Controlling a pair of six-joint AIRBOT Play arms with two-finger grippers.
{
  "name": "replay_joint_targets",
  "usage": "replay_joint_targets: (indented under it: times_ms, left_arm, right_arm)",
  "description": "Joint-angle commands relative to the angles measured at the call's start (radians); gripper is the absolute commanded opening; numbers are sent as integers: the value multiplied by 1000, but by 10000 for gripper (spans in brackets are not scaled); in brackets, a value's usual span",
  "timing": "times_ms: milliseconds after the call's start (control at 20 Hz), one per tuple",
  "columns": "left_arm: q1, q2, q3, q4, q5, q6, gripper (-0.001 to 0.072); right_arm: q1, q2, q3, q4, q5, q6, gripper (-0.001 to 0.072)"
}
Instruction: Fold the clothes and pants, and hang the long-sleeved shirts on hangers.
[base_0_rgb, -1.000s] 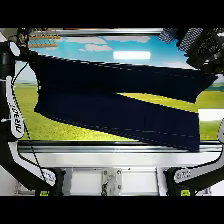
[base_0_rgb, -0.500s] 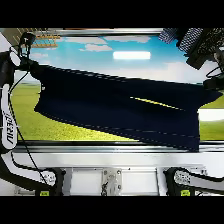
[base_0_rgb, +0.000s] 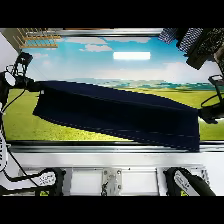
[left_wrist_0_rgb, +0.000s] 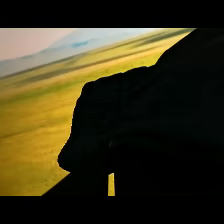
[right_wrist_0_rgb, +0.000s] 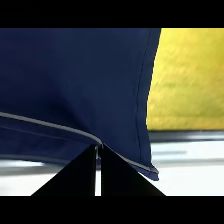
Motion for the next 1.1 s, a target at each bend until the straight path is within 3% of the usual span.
replay_joint_targets:
  times_ms: [0, 550, 700, 1050]
  left_arm:
    - [27, 59, -110, -3, 11, 47, 7]
    - [40, 117, -269, 8, -77, 124, 8]
    - [40, 118, -298, 85, -86, 121, 8]
    - [54, 161, -261, 109, -101, 120, 8]
  right_arm:
    - [0, 102, -142, -3, 60, 0, 0]
    - [0, 142, -367, -86, 90, 16, 1]
    - [-1, 140, -396, -98, 87, 47, 1]
    - [0, 126, -413, -161, 90, 91, 1]
